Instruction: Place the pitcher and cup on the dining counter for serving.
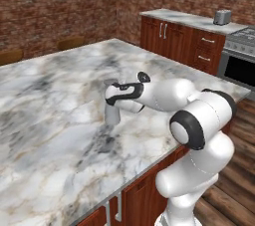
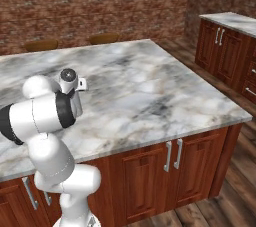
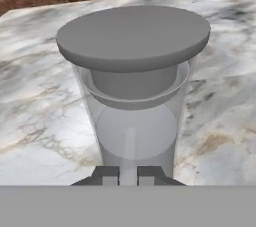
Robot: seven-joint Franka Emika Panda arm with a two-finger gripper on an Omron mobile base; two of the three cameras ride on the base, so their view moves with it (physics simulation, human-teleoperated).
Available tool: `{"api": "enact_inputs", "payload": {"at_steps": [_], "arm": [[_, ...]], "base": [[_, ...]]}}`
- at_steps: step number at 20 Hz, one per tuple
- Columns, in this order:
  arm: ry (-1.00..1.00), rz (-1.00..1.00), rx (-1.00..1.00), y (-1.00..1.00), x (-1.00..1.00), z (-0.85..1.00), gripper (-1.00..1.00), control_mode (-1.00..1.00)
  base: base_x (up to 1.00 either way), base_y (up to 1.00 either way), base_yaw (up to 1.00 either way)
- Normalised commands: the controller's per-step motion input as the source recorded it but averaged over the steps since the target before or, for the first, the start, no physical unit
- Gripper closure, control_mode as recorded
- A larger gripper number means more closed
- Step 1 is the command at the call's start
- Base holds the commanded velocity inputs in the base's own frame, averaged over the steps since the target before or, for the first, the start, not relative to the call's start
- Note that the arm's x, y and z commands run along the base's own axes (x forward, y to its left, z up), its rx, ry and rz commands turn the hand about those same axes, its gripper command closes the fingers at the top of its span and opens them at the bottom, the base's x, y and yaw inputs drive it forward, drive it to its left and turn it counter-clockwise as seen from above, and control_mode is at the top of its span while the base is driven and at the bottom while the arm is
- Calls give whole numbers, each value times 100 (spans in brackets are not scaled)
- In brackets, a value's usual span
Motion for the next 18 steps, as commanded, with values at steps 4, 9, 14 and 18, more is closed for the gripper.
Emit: {"api": "enact_inputs", "payload": {"at_steps": [4, 9, 14, 18], "arm": [[1, 0, -4, 0, 0, -56, 100, -100], [0, 0, -6, 0, 0, -38, 100, -100], [0, 0, -2, 0, -1, -5, -100, -100], [1, 0, 0, -2, -13, 21, -100, -100]], "base": [[0, 0, 0], [0, 0, 0], [0, 0, 0], [0, 0, 0]]}}
